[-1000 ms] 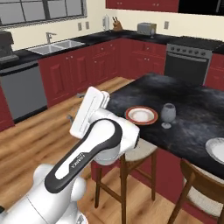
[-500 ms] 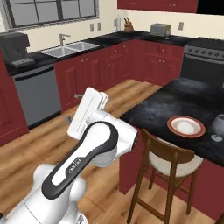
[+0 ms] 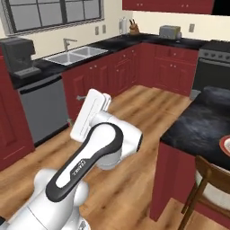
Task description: Retrieve the wine glasses from the counter and place one next to each plate.
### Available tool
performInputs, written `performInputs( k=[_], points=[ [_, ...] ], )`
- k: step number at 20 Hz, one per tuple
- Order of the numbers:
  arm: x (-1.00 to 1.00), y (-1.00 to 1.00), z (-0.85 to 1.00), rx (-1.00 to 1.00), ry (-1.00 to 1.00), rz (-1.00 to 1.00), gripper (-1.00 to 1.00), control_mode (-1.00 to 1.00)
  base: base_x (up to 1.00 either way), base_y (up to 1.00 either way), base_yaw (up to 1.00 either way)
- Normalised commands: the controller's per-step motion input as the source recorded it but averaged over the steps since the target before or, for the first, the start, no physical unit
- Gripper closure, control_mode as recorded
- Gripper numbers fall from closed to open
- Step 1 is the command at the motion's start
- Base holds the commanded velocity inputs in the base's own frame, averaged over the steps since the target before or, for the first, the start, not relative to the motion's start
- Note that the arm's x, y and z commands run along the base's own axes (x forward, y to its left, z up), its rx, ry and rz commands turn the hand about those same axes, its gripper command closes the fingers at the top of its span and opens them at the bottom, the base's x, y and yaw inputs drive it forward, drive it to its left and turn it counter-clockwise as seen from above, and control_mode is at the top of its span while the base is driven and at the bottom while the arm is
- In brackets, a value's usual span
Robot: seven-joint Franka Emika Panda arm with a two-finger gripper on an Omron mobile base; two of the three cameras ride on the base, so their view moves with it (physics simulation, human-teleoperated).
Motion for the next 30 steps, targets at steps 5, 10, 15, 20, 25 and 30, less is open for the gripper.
performInputs(
  k=[5,10,15,20,25,30],
  points=[
    [0.00,0.00,0.00,0.00,0.00,0.00,-1.00,1.00,1.00,1.00,-0.34],
    [0.00,0.00,0.00,0.00,0.00,0.00,-1.00,1.00,1.00,1.00,-0.43],
    [0.00,0.00,0.00,0.00,0.00,0.00,-1.00,1.00,1.00,1.00,-0.38],
    [0.00,0.00,0.00,0.00,0.00,0.00,-1.00,1.00,1.00,0.81,-0.15],
    [0.00,0.00,0.00,0.00,0.00,0.00,-1.00,1.00,1.00,0.17,0.00],
    [0.00,0.00,0.00,0.00,0.00,0.00,-1.00,1.00,1.00,-0.06,0.01]
  ],
)
